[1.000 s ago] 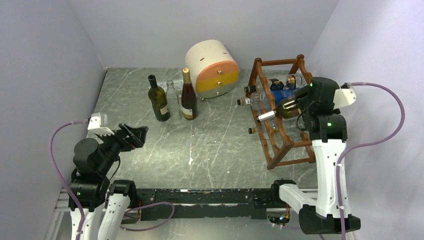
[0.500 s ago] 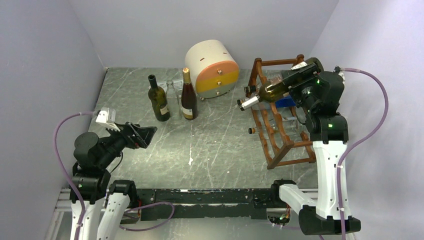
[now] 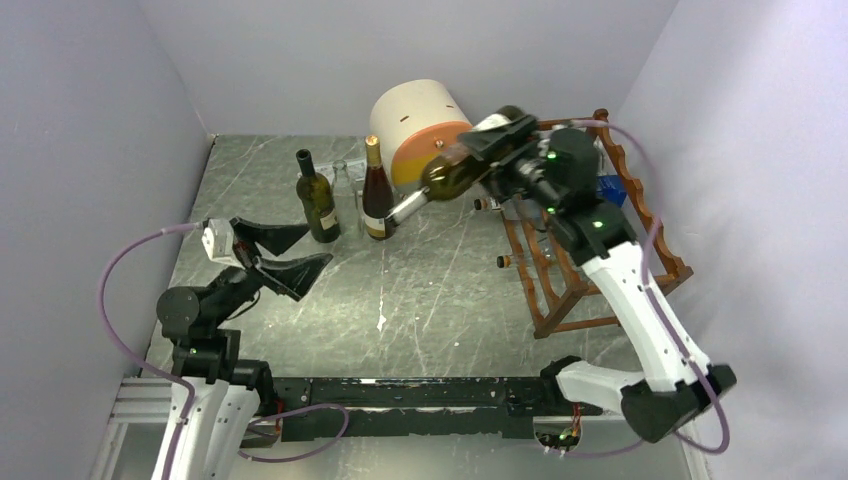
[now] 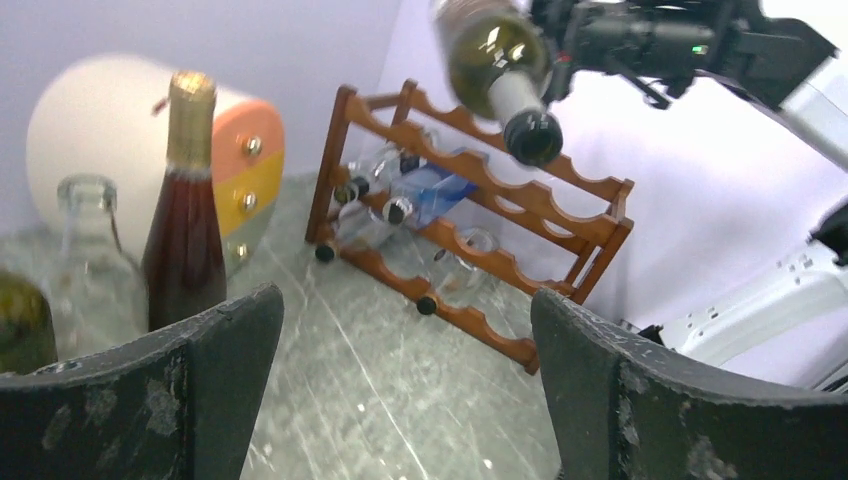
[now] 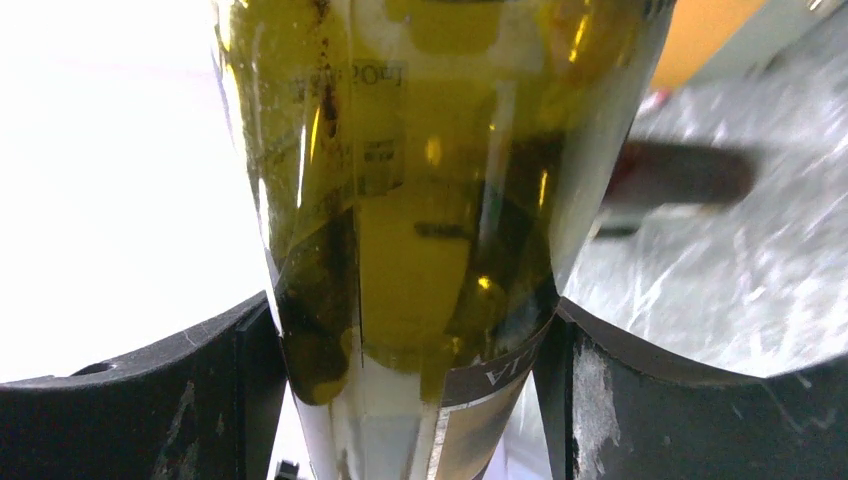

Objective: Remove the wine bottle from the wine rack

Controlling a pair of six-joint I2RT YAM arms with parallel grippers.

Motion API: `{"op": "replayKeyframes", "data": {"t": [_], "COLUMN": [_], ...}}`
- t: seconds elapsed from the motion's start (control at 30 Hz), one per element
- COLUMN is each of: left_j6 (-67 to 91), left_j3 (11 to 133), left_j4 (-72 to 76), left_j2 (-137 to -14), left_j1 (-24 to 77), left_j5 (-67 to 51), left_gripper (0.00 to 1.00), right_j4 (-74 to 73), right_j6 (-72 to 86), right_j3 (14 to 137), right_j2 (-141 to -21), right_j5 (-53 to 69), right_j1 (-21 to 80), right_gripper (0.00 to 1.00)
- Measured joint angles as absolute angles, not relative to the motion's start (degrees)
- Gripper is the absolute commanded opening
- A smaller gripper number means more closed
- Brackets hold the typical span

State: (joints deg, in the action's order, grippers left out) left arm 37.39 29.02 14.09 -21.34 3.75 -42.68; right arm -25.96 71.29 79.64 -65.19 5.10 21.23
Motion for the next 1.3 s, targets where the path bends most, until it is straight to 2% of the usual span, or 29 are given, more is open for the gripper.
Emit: {"op": "replayKeyframes", "data": {"t": [0.2,0.37,0.6,1.0,1.1,1.3], "left_j6": [33.9,29.2,25.9,29.6,30.0,30.0], "left_j3": [23.5,20.4,17.4,16.8,16.0,15.9], "left_j4": [36.4,48.9,60.6,75.9,77.3,77.9], "left_j2": [-21.8,-22.5,-23.6,-29.8,-29.8,-29.7], "left_j1": [4.0,4.0,4.0,4.0,4.0,4.0], "left_j5": [-44.8,-45.3,-45.0,-41.8,-40.8,-39.4], "left_gripper": [0.92,0.89,0.84,0.61,0.61,0.71], "right_j4": [-22.9,-17.6,-12.7,-8.3,-7.1,-5.8], "right_j6": [80.4,86.6,91.9,96.4,97.3,98.7], "right_j3": [79.7,79.7,79.7,79.7,79.7,79.7], "right_j2": [-71.7,-75.6,-79.7,-82.8,-83.0,-83.1], "right_j5": [-0.4,-4.0,-7.6,-8.4,-8.4,-8.4], "right_j1": [39.1,46.2,52.1,55.9,56.5,57.3], "right_gripper": [0.00,0.00,0.00,0.00,0.00,0.00]}}
